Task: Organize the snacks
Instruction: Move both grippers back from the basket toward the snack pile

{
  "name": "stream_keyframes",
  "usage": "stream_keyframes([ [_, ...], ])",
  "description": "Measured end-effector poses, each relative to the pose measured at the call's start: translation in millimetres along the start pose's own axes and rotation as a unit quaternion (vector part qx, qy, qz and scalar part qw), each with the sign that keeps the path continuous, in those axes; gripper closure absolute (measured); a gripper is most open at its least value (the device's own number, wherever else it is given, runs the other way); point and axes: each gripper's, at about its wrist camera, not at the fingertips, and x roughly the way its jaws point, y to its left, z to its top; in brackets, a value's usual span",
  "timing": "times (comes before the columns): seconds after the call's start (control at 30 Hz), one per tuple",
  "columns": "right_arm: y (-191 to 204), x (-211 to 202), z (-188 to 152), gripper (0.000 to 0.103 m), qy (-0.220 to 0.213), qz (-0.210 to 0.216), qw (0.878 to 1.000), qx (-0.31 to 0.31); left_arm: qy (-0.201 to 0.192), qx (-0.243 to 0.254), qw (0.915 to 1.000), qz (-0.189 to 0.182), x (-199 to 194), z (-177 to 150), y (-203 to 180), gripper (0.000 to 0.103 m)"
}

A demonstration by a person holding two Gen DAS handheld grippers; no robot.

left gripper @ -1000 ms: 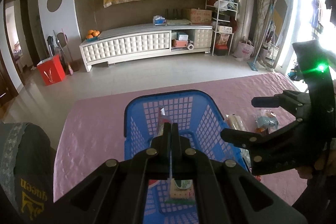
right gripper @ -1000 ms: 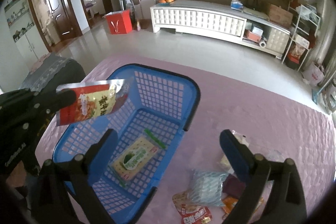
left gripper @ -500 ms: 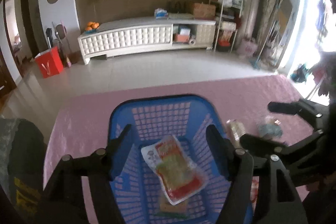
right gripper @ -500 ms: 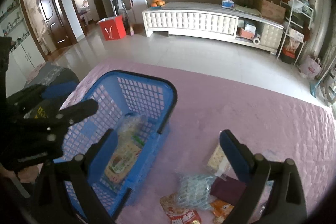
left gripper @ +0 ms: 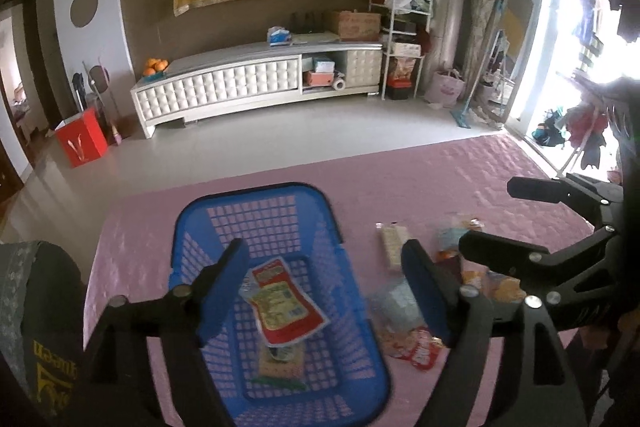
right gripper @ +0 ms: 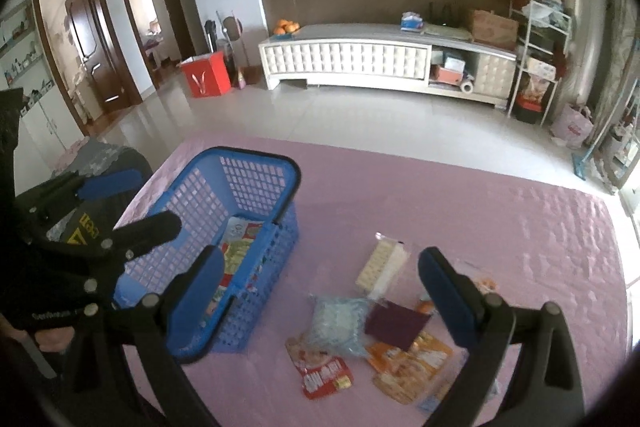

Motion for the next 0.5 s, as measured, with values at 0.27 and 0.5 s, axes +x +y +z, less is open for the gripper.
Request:
stream_keyframes([
  [0.27,-28,-33,-23,0.004,-0.007,-0.021,1.000,0.017,0.010,0.034,0.9992,-0.018,-8,-5,-48,0.020],
  [0.5,-57,-44,-45,0.004,-0.004,-0.038,0.999,0.039,0.038,0.045,0.9979,-0.027,7,-14,-86,0.020],
])
